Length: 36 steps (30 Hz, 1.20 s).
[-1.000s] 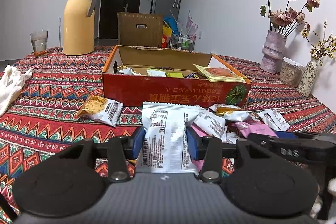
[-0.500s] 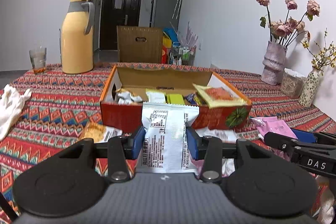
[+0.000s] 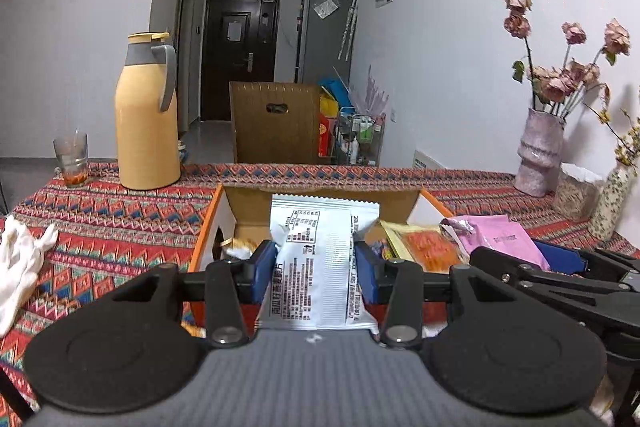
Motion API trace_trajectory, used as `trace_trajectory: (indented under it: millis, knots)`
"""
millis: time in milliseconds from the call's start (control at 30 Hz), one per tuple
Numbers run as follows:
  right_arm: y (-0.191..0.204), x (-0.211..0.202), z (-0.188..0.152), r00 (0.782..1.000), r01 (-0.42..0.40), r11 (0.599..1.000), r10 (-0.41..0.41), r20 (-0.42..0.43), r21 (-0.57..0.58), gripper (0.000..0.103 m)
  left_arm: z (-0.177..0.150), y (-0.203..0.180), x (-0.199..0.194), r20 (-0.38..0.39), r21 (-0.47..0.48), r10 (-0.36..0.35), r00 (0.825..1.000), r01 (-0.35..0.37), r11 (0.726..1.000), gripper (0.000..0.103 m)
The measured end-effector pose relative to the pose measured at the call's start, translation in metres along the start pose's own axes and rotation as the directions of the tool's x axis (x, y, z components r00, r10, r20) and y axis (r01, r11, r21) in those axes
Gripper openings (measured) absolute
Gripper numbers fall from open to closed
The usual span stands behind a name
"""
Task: Organize snacks
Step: 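Carry both packets over the orange box and release them inside, then withdraw both grippers from the box toward the remaining snacks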
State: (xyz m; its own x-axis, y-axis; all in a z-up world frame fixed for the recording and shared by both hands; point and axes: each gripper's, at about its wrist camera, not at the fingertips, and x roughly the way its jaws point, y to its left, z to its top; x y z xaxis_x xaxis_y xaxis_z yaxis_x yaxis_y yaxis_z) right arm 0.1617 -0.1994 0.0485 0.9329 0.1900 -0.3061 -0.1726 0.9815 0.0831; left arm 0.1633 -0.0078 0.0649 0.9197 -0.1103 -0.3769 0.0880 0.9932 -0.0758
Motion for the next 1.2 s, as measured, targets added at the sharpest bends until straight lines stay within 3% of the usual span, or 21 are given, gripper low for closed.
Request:
trace_trajectory:
  millis: [467, 600, 800, 867, 900, 967, 1000, 1100, 1133, 1200]
  knots:
    - [-0.002, 0.097, 0.021, 0.999, 0.017, 0.999, -0.017, -0.028, 0.033, 0.060, 0.031, 0.015, 0.094, -0.036, -0.070, 0.097, 0.995, -0.099, 0.993, 0.044]
    - [0.004, 0.109, 0.014, 0.999, 0.041, 0.999, -0.042, -0.019, -0.028, 0.060, 0.026, 0.022, 0.118, -0.056, -0.094, 0.102, 0.993, -0.107, 0.990, 0.043]
    - [0.004, 0.119, 0.008, 0.997, 0.038, 0.999, -0.039, -0.063, -0.026, 0.061, 0.017, 0.027, 0.130, -0.095, -0.081, 0.115, 0.989, -0.123, 0.989, 0.044]
    - [0.003, 0.118, 0.007, 0.997, 0.038, 0.999, -0.040, -0.069, -0.021, 0.061, 0.016, 0.029, 0.130, -0.093, -0.086, 0.123, 0.988, -0.132, 0.988, 0.049]
    - [0.003, 0.116, 0.006, 0.997, 0.038, 0.999, -0.040, -0.069, -0.022, 0.062, 0.015, 0.029, 0.129, -0.093, -0.089, 0.121, 0.988, -0.130, 0.988, 0.058]
    - [0.002, 0.113, 0.006, 0.997, 0.043, 0.999, -0.044, -0.063, -0.017, 0.080, 0.014, 0.030, 0.128, -0.084, -0.090, 0.135, 0.987, -0.142, 0.986, 0.077]
    - [0.003, 0.110, 0.006, 0.997, 0.049, 0.999, -0.049, -0.053, -0.017, 0.085, 0.014, 0.030, 0.127, -0.078, -0.089, 0.142, 0.987, -0.149, 0.985, 0.086]
    - [0.001, 0.107, 0.008, 0.998, 0.053, 0.999, -0.053, -0.039, -0.004, 0.098, 0.015, 0.028, 0.124, -0.066, -0.096, 0.143, 0.988, -0.149, 0.984, 0.101]
    - [0.000, 0.106, 0.008, 0.998, 0.052, 0.999, -0.052, -0.037, 0.003, 0.103, 0.015, 0.029, 0.123, -0.061, -0.098, 0.148, 0.987, -0.154, 0.983, 0.103]
    - [-0.002, 0.105, 0.008, 0.998, 0.058, 0.998, -0.057, -0.035, 0.010, 0.103, 0.016, 0.029, 0.123, -0.060, -0.100, 0.150, 0.987, -0.156, 0.983, 0.103]
